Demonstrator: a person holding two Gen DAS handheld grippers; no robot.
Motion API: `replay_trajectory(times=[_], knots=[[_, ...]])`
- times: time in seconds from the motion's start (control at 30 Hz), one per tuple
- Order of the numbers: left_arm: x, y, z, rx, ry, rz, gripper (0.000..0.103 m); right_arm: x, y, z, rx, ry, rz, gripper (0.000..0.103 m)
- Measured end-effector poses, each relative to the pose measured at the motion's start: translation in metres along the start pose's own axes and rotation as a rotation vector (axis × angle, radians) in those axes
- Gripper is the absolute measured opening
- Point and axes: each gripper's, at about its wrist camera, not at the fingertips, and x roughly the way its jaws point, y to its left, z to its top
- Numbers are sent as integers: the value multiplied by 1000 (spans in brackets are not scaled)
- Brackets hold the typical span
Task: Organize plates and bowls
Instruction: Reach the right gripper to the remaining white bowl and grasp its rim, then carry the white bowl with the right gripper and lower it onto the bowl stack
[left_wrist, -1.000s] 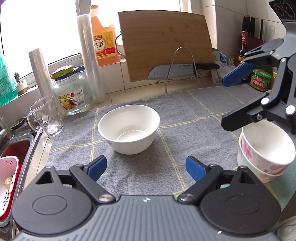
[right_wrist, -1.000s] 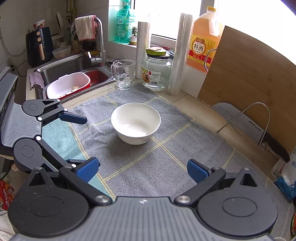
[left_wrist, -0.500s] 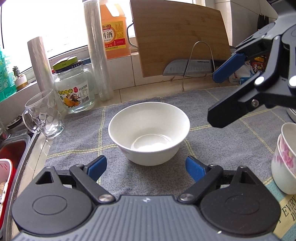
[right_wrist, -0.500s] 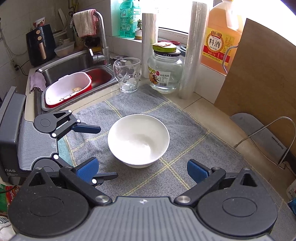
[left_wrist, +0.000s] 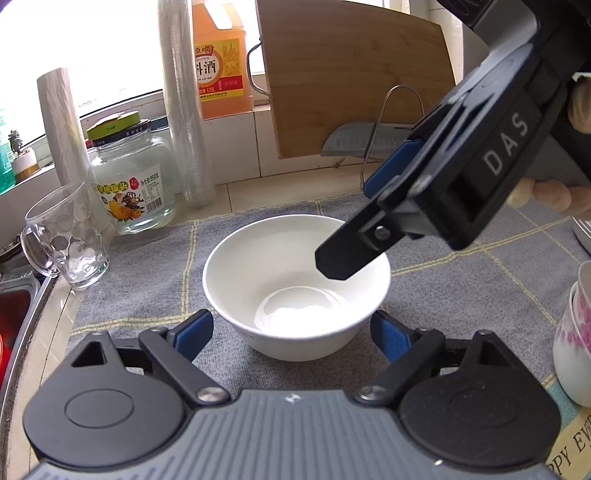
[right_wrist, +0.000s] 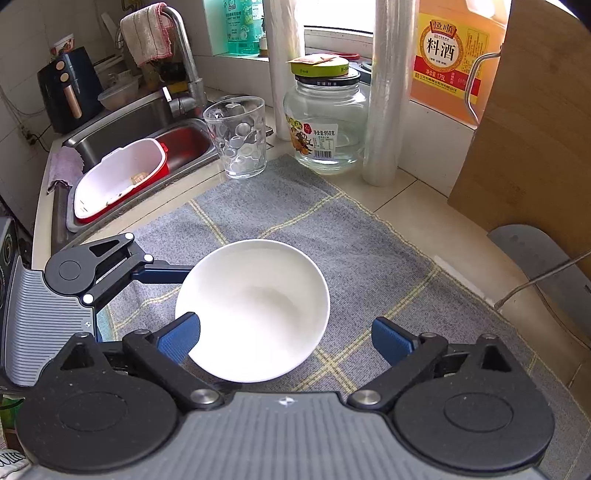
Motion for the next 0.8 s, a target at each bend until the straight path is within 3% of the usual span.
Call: replay_trajectory(times=[0.8], knots=[[7, 5, 3, 14, -13, -37, 91, 36, -9, 12, 29, 55, 80, 78]])
